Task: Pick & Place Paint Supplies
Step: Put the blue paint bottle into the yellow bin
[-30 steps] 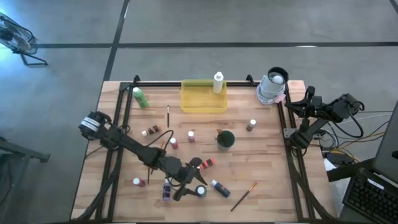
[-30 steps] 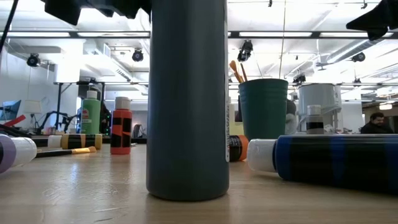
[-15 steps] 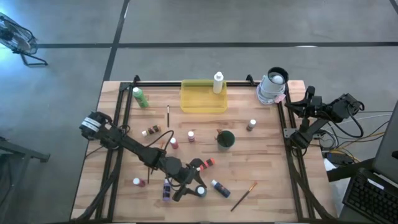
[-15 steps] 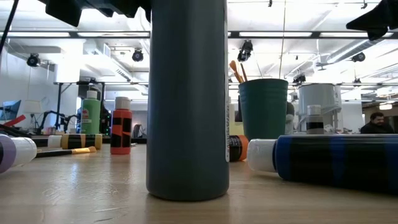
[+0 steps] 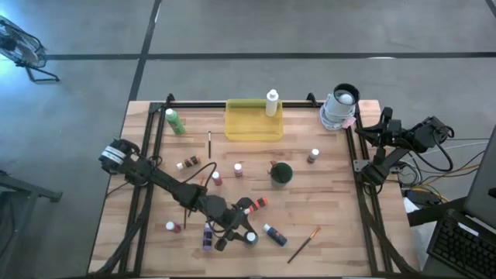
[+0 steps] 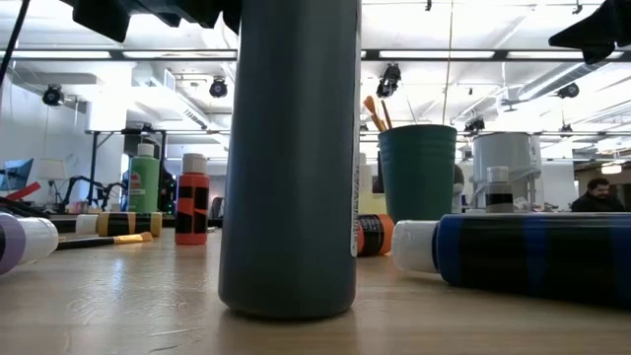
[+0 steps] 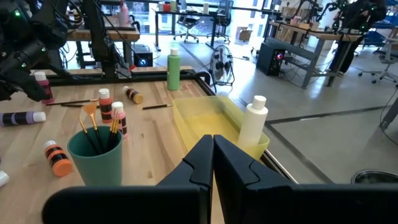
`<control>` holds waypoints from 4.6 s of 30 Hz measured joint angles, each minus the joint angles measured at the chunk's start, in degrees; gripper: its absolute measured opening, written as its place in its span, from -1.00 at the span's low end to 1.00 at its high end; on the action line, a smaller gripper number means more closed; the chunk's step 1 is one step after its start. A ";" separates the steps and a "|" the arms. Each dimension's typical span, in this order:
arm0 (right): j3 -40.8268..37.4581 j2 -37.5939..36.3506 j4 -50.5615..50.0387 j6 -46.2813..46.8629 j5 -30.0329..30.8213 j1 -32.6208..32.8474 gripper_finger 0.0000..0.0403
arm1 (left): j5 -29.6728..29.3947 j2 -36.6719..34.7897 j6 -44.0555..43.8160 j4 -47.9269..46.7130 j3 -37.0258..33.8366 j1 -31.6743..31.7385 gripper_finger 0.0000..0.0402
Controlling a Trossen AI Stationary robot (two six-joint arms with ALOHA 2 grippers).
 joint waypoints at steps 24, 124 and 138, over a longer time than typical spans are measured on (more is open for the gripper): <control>0.00 0.00 0.00 0.00 -0.01 -0.01 -0.96 | -4.16 -10.55 2.45 -9.54 0.04 3.20 -0.38; 0.00 0.00 -0.01 0.00 0.01 0.01 -0.96 | -25.92 10.32 -2.14 -3.13 15.15 56.15 -0.38; 0.00 0.00 0.00 0.00 -0.01 0.01 -0.96 | -23.52 12.11 0.08 -2.26 16.15 56.13 -0.38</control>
